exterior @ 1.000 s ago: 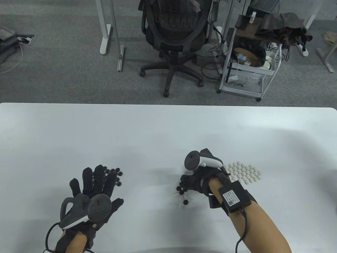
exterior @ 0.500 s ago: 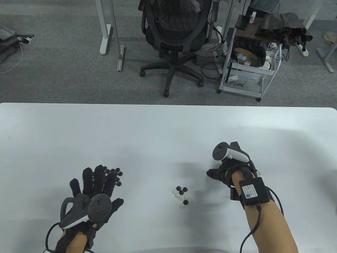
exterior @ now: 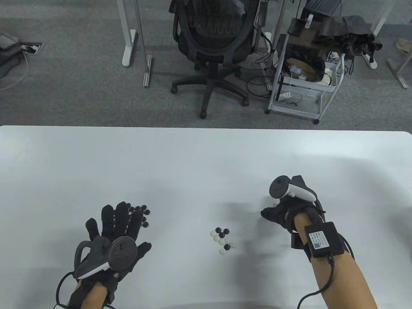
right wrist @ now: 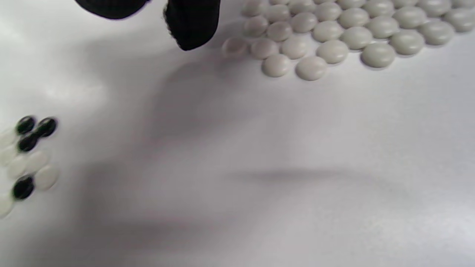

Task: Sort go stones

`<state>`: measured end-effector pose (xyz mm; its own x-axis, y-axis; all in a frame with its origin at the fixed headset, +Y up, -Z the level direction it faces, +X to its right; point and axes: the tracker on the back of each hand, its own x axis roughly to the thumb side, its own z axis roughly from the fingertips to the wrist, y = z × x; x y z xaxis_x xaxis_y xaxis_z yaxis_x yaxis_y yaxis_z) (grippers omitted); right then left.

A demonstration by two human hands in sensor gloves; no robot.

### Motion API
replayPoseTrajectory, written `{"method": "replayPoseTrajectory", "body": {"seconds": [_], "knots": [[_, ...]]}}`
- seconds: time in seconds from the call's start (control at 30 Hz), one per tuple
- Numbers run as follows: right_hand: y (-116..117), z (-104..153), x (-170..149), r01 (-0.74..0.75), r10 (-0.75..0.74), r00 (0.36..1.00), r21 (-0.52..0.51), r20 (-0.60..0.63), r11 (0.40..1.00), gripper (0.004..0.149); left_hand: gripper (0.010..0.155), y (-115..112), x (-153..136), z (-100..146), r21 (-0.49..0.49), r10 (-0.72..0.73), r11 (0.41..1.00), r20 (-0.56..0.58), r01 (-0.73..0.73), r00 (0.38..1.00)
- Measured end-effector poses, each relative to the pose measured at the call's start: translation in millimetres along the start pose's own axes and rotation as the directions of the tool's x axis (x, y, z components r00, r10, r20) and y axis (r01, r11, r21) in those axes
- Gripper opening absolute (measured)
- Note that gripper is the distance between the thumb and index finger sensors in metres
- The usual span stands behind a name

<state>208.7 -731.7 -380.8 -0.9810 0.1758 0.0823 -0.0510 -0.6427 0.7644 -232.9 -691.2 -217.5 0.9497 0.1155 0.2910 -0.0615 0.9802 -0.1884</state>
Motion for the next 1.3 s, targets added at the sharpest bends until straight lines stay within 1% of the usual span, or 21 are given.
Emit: {"method": "replayPoseTrajectory", "body": {"seconds": [0.17, 0.33, 0.4, 0.5, 0.67, 0.8, 0.9, 1.03, 1.07, 1.13, 1.3], "knots": [[21, 17, 41, -0.141, 0.133, 0.981, 0.047, 0.144, 0.989, 0.061, 0.077, 0, 1, -1, -0.006, -0.004, 1.000, 0.000, 0.004, 1.000], [44, 24, 73, -0.229, 0.203, 0.946, 0.075, 0.254, 0.971, 0.062, 0.077, 0, 1, -1, -0.009, -0.008, 1.000, 0.002, 0.008, 1.000], [53, 22, 80, -0.240, 0.206, 0.937, 0.092, 0.284, 0.966, 0.062, 0.078, 0, 1, -1, -0.008, -0.009, 1.000, 0.003, 0.009, 1.000], [62, 19, 86, -0.250, 0.212, 0.928, 0.089, 0.306, 0.964, 0.062, 0.078, 0, 2, -1, -0.005, -0.008, 1.000, 0.005, 0.008, 1.000], [72, 13, 81, -0.255, 0.211, 0.931, 0.118, 0.297, 0.960, 0.062, 0.077, 0, 2, -1, 0.002, -0.005, 1.000, 0.005, 0.005, 1.000], [72, 19, 61, -0.244, 0.213, 0.940, 0.091, 0.266, 0.965, 0.062, 0.077, 1, 1, 0, 0.009, -0.001, 1.000, 0.004, 0.001, 1.000], [71, 24, 34, -0.190, 0.164, 0.960, 0.098, 0.227, 0.977, 0.061, 0.077, 1, 1, 1, 0.011, -0.001, 1.000, 0.004, 0.001, 1.000], [65, 33, -15, -0.115, 0.106, 0.987, 0.071, 0.124, 0.991, 0.059, 0.077, 0, 1, 0, 0.007, -0.005, 1.000, 0.004, 0.005, 1.000], [64, 34, -20, -0.105, 0.097, 0.989, 0.068, 0.113, 0.992, 0.059, 0.078, 0, 1, 0, 0.006, -0.006, 1.000, 0.004, 0.006, 1.000], [62, 40, -46, -0.068, 0.065, 0.997, 0.055, 0.052, 0.996, 0.058, 0.077, 0, 1, 0, 0.006, -0.008, 1.000, 0.004, 0.008, 1.000], [59, 46, -87, 0.006, -0.005, 0.999, 0.026, -0.048, 1.000, 0.057, 0.077, 0, 1, 0, 0.004, -0.009, 1.000, 0.003, 0.009, 1.000]]}}
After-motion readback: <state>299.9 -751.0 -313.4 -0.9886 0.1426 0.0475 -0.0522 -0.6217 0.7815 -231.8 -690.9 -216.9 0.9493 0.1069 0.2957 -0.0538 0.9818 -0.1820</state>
